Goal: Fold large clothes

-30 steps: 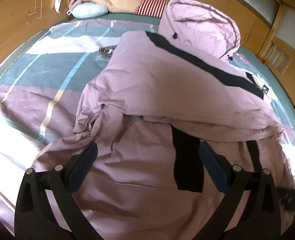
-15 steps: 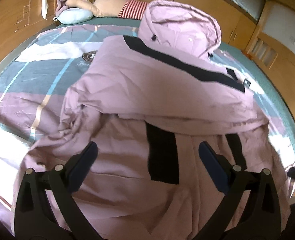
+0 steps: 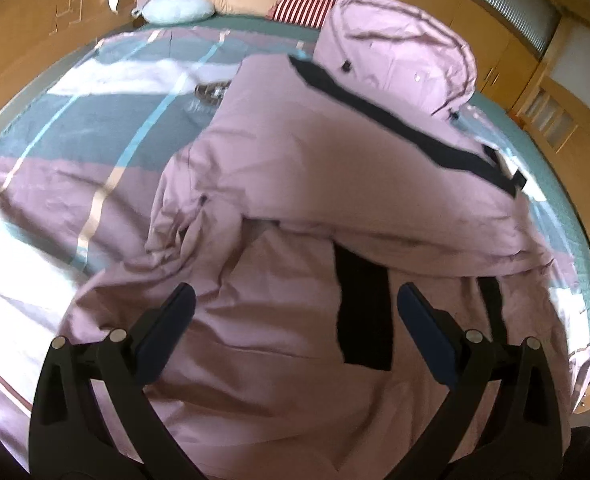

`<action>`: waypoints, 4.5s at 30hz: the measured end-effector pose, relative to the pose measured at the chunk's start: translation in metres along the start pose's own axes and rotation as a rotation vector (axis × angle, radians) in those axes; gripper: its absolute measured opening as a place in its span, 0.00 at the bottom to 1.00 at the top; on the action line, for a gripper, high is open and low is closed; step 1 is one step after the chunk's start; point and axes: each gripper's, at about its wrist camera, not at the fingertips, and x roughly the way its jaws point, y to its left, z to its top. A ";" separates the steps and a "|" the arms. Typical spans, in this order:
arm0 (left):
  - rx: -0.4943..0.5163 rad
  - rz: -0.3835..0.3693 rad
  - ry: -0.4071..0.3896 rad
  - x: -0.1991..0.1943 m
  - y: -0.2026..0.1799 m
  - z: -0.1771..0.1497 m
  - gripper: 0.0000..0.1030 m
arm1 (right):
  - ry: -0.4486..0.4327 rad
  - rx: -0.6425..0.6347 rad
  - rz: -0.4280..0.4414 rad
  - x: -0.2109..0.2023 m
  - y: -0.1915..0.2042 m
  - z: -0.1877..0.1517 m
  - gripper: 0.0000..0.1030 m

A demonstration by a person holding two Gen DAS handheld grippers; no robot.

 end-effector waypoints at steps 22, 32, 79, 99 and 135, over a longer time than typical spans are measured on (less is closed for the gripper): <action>0.184 0.183 0.032 0.039 -0.015 -0.013 0.98 | 0.096 0.585 0.482 0.283 0.087 0.295 0.04; 0.079 0.127 0.025 0.026 -0.002 -0.005 0.98 | -0.218 0.047 0.579 0.024 0.106 0.165 0.03; -0.093 0.079 -0.073 -0.008 0.028 0.023 0.98 | -0.143 -0.104 0.199 -0.055 0.045 -0.048 0.01; -0.040 0.053 -0.040 0.003 0.014 0.018 0.98 | -0.361 -0.098 0.227 -0.078 0.080 0.003 0.77; 0.027 -0.058 -0.117 0.000 -0.014 0.018 0.98 | 0.037 -0.182 0.166 0.048 0.105 -0.114 0.56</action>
